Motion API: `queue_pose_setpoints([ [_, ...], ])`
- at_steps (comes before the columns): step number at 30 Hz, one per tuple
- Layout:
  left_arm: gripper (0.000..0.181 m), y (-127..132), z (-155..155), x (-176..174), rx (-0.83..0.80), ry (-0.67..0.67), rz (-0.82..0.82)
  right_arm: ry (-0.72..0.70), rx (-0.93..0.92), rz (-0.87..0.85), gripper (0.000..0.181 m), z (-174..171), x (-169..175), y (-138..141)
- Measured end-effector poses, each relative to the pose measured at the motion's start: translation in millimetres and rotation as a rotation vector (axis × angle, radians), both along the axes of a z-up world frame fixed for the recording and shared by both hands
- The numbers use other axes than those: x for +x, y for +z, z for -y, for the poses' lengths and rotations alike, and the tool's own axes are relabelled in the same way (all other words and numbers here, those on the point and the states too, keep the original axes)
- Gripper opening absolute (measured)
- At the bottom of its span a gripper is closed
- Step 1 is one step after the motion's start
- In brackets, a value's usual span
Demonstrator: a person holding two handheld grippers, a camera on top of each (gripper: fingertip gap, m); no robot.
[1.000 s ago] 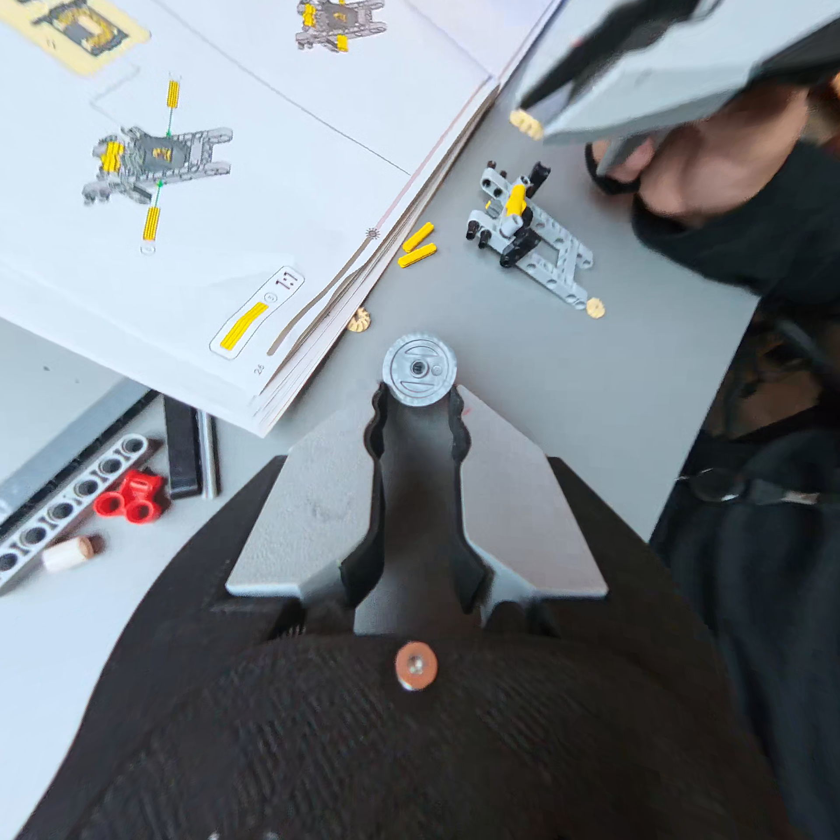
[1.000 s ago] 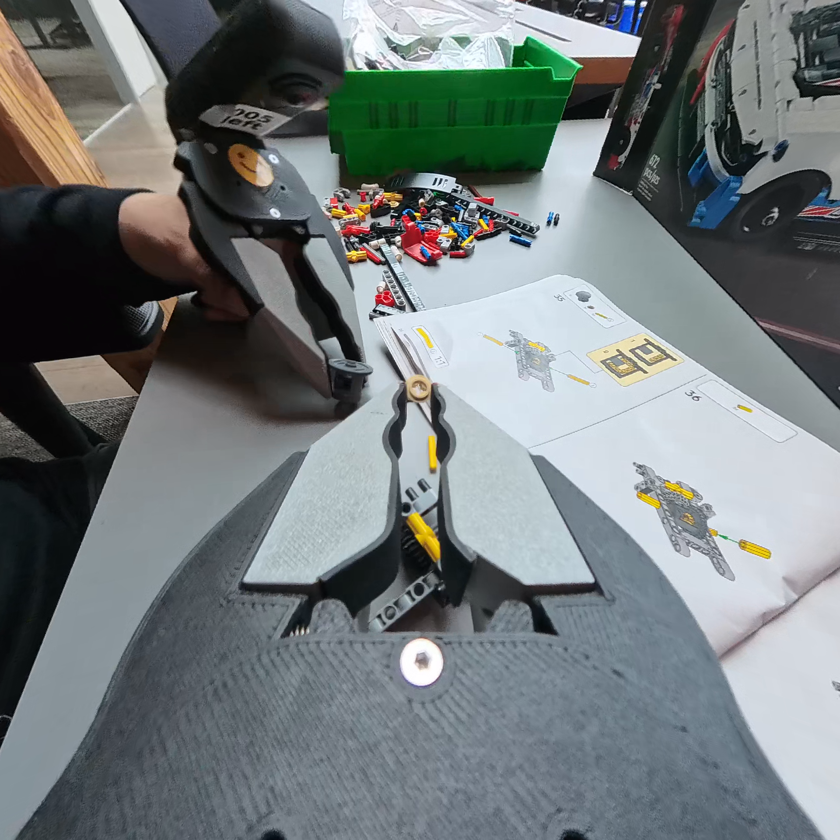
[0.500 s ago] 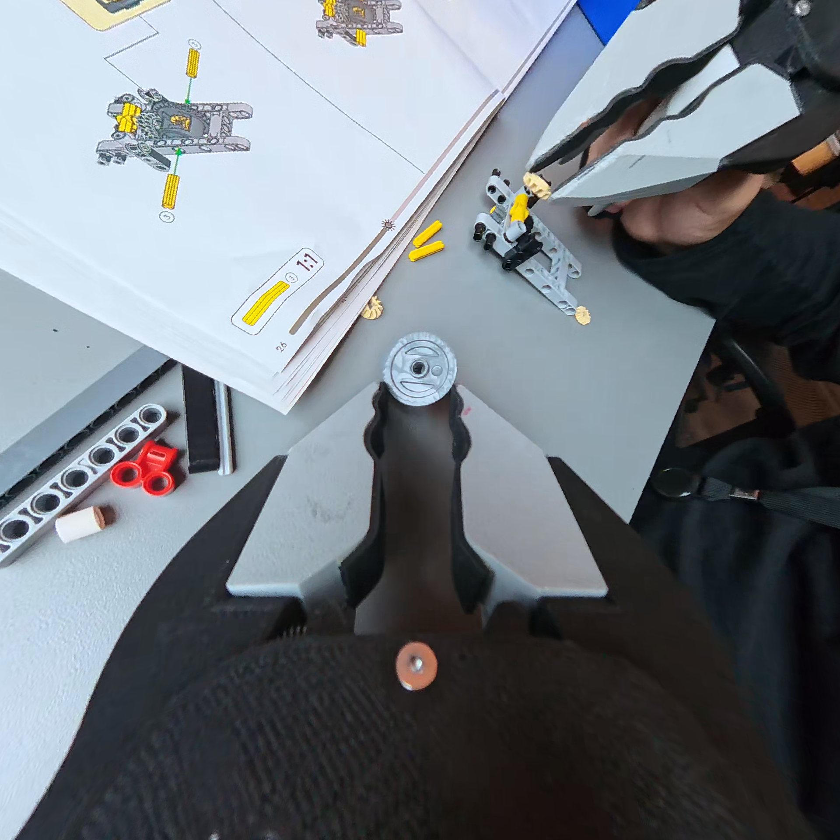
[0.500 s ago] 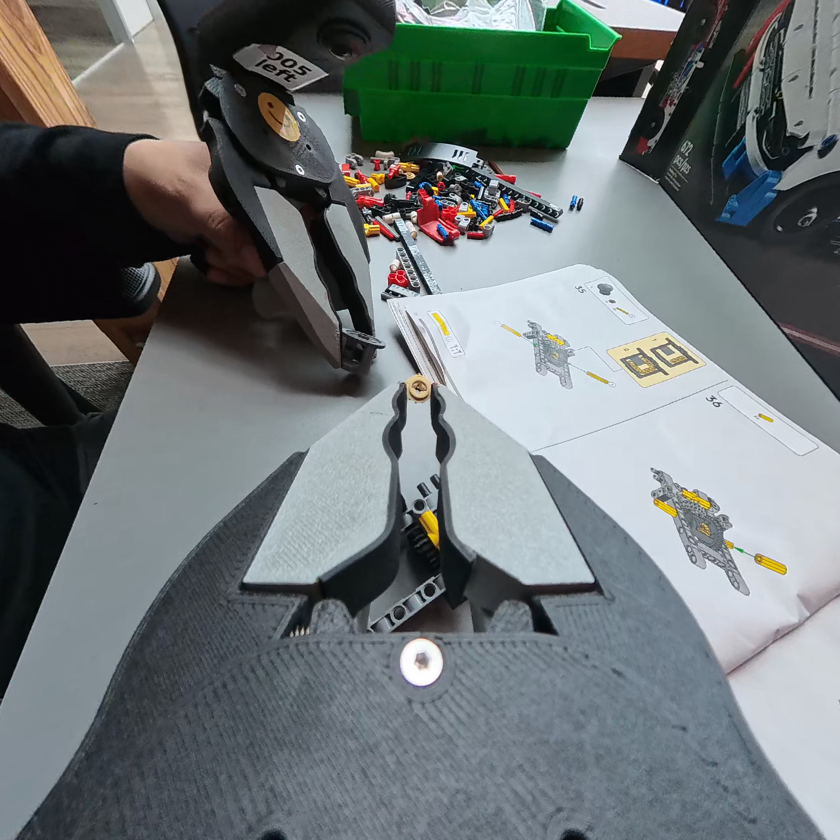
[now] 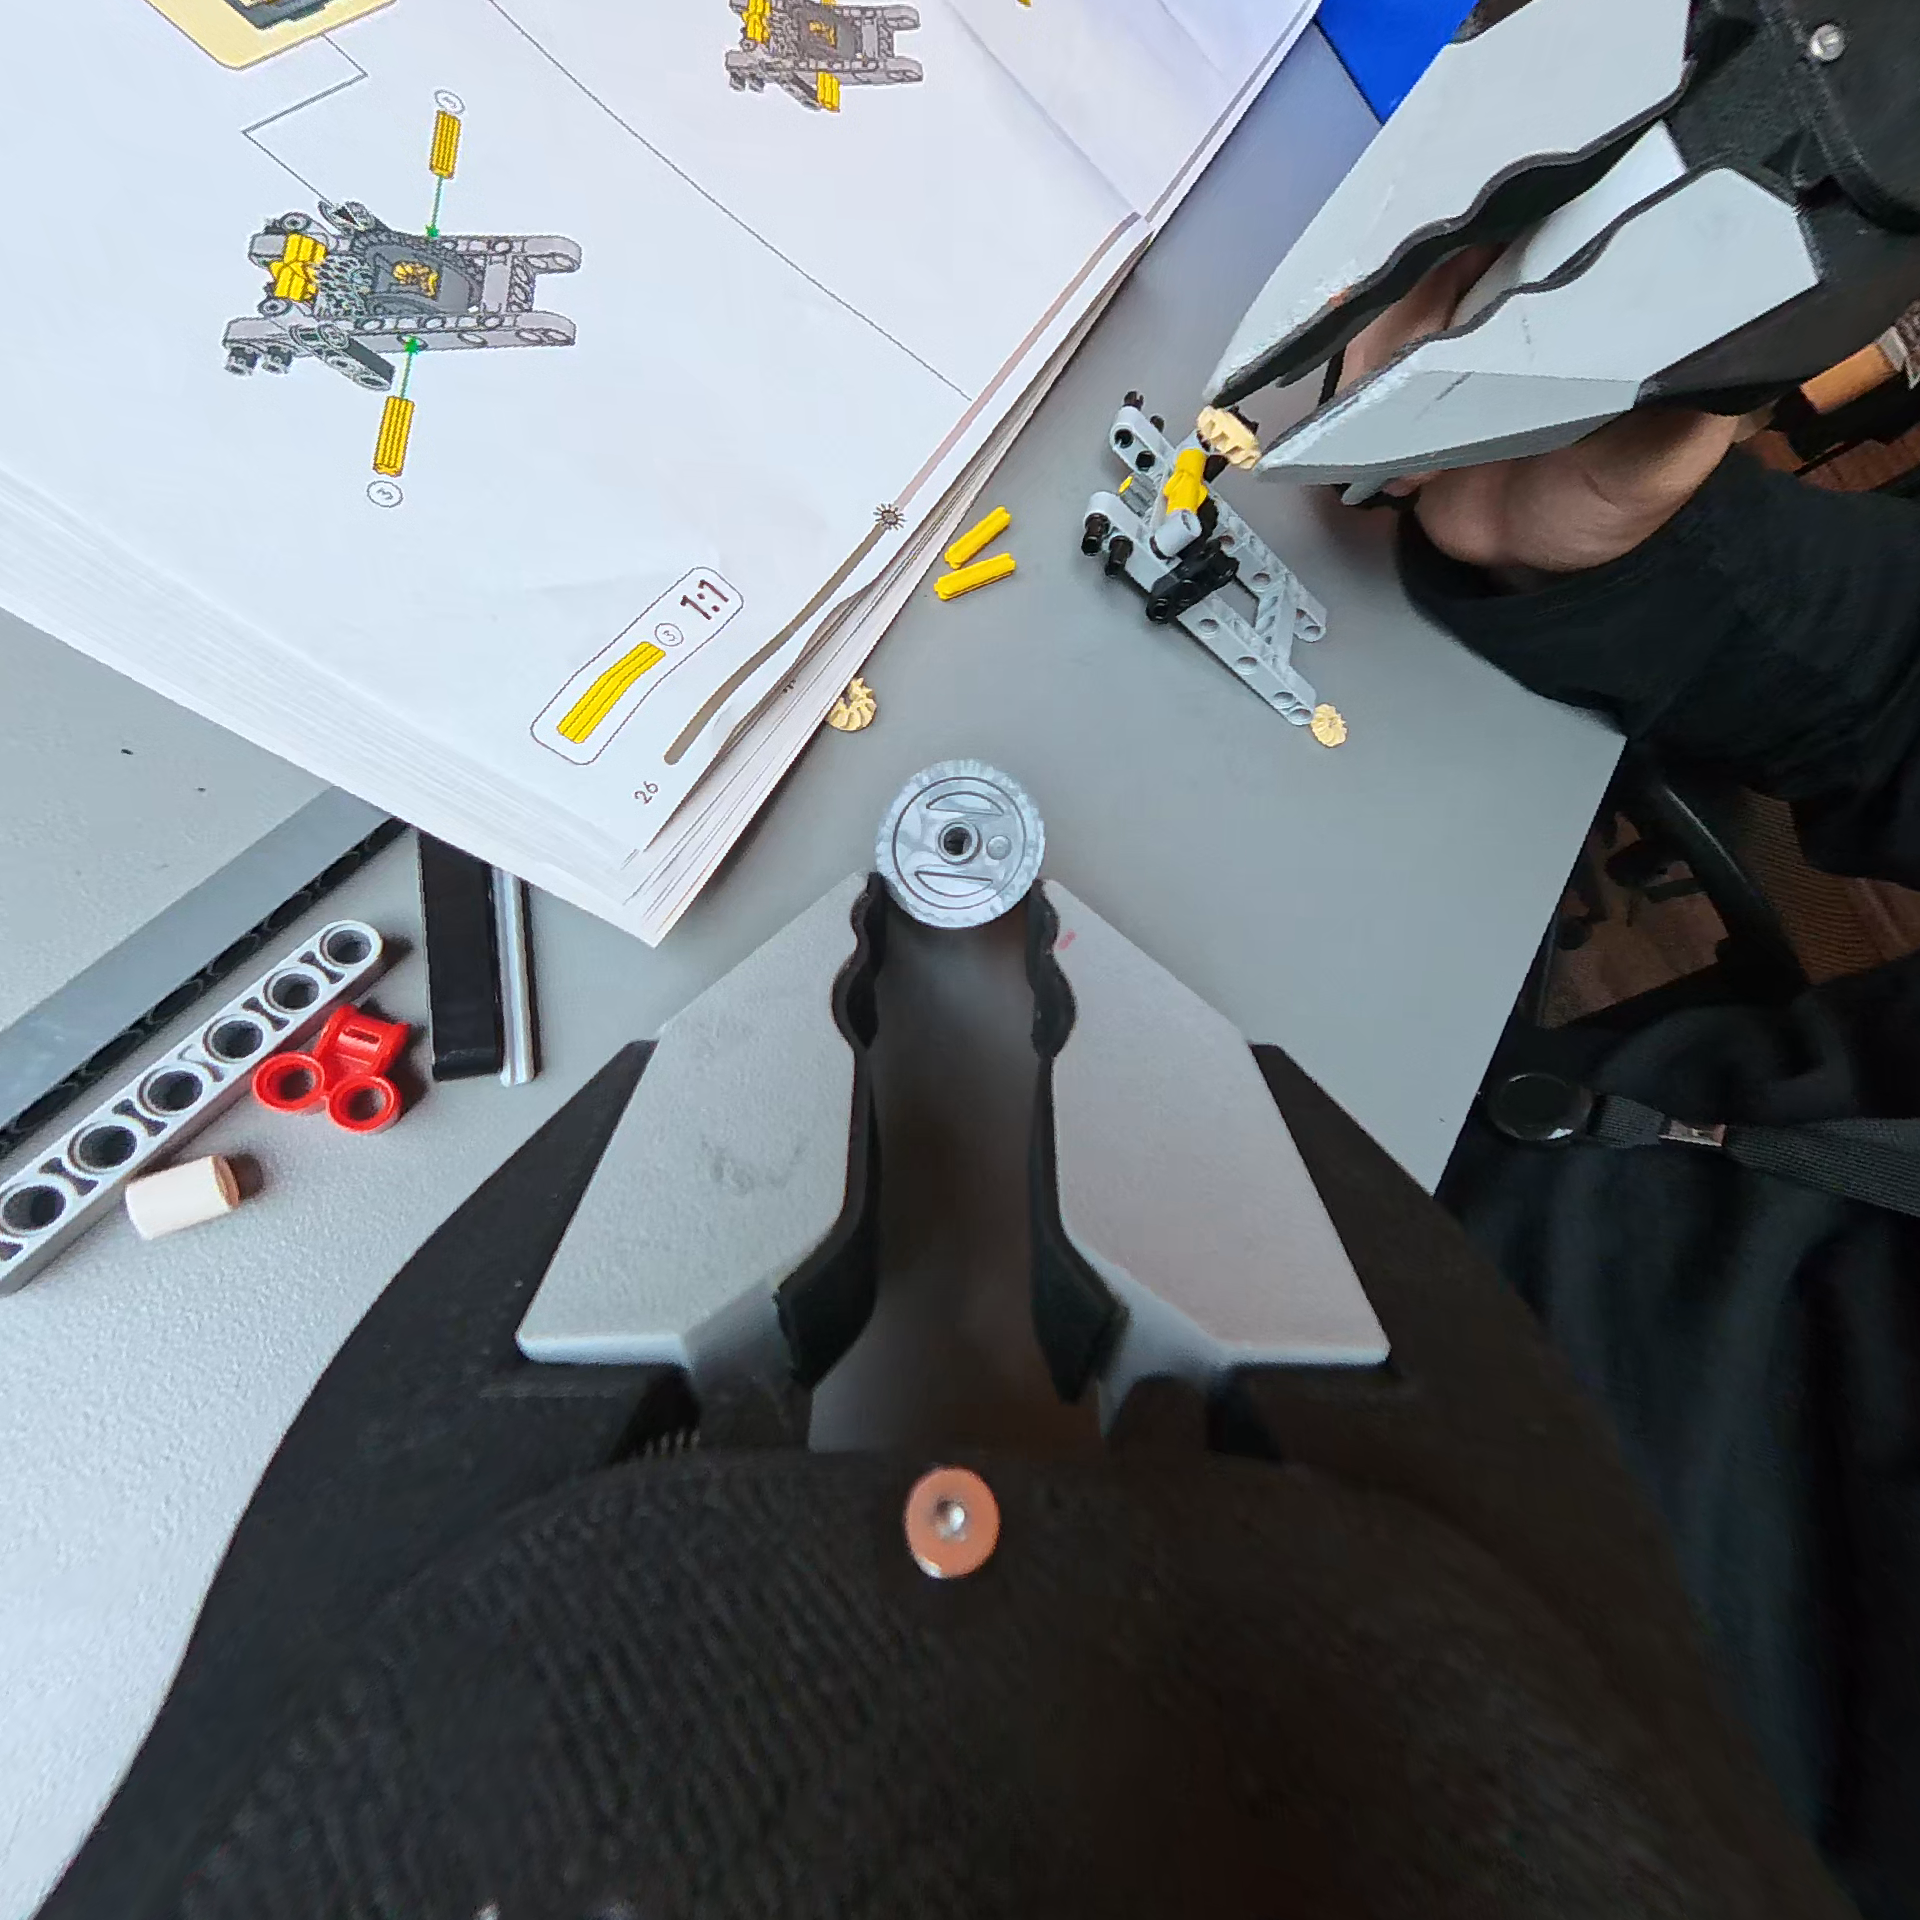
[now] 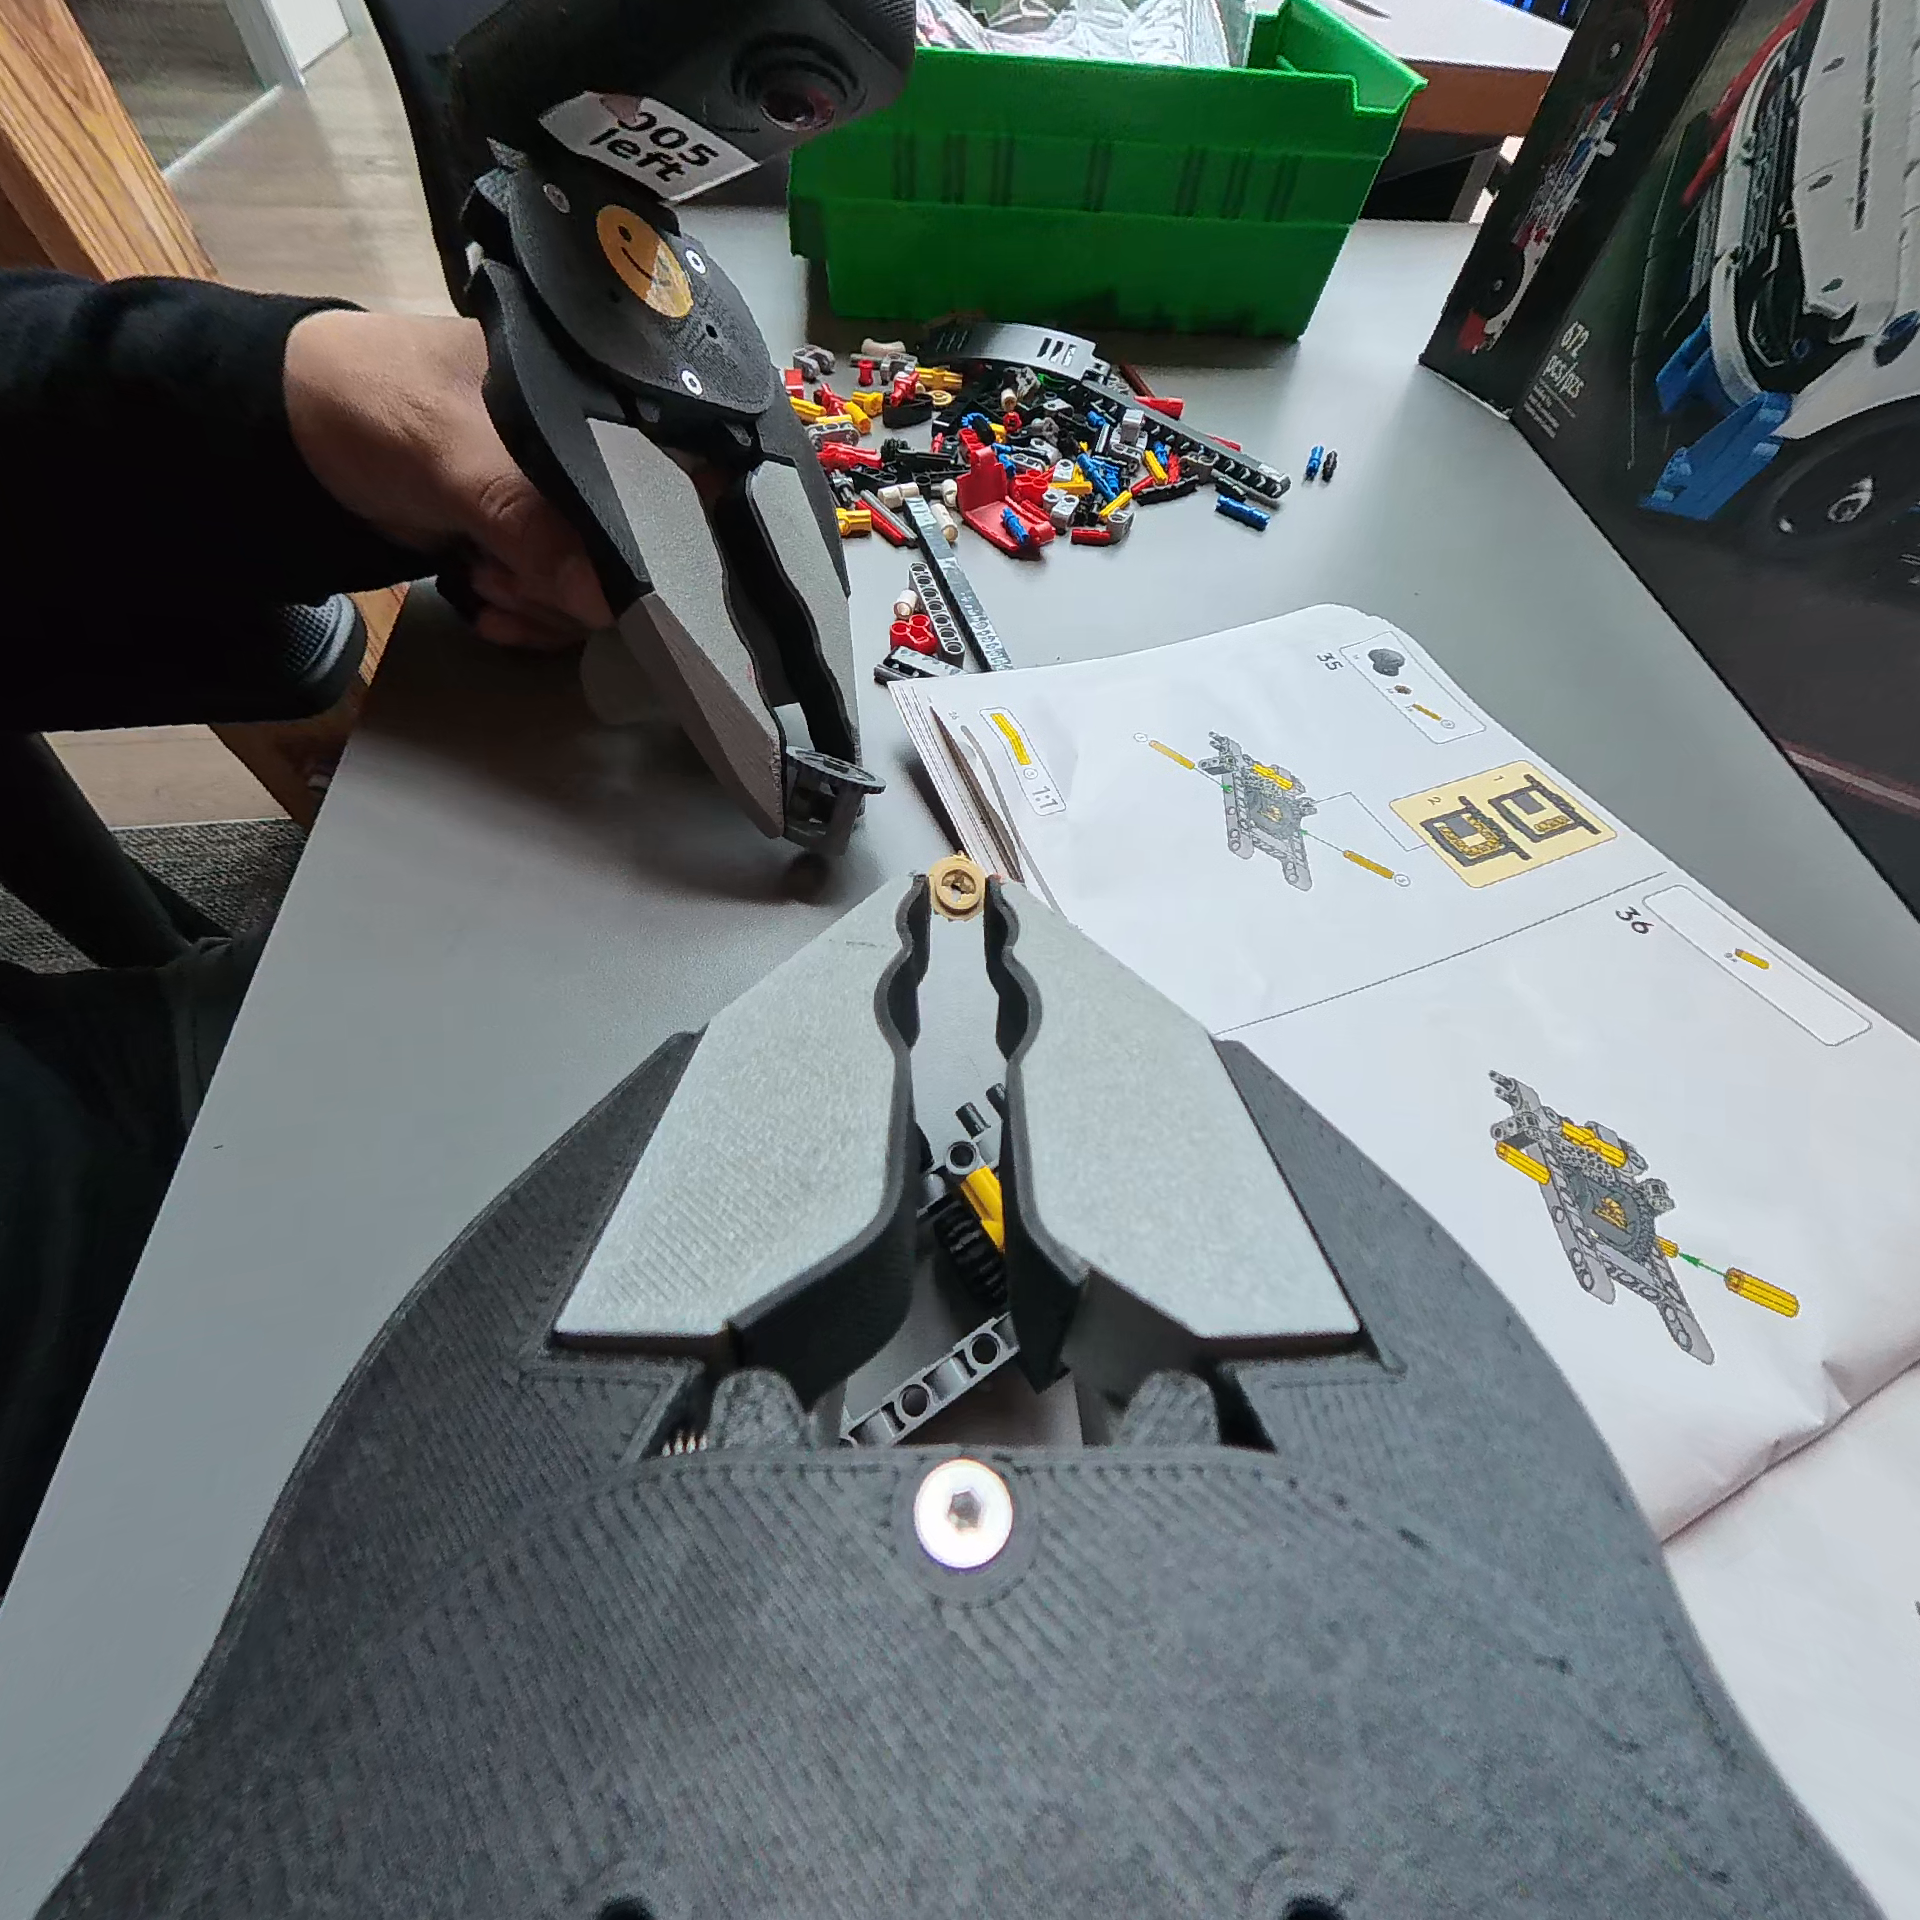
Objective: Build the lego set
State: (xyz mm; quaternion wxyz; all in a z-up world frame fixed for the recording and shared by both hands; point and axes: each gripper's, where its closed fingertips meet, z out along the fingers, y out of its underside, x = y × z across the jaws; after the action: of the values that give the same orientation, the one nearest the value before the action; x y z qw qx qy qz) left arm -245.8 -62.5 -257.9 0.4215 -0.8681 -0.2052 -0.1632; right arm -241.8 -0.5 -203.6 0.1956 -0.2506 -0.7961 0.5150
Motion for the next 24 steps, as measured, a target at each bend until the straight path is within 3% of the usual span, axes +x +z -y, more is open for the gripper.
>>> queue_pose_setpoints([
  [15,0.024,0.7,-0.5,5.1,0.006,-0.033,0.017,0.007,0.001,0.004,0.007,1.5,1.2,-0.4],
  [20,0.024,3.6,0.4,35.9,0.022,-0.183,0.208,0.099,0.005,0.011,0.007,13.9,13.4,-1.7],
  [24,0.025,5.1,2.2,43.8,0.021,-0.223,0.329,0.154,0.053,0.024,0.006,23.9,21.9,-10.8],
])
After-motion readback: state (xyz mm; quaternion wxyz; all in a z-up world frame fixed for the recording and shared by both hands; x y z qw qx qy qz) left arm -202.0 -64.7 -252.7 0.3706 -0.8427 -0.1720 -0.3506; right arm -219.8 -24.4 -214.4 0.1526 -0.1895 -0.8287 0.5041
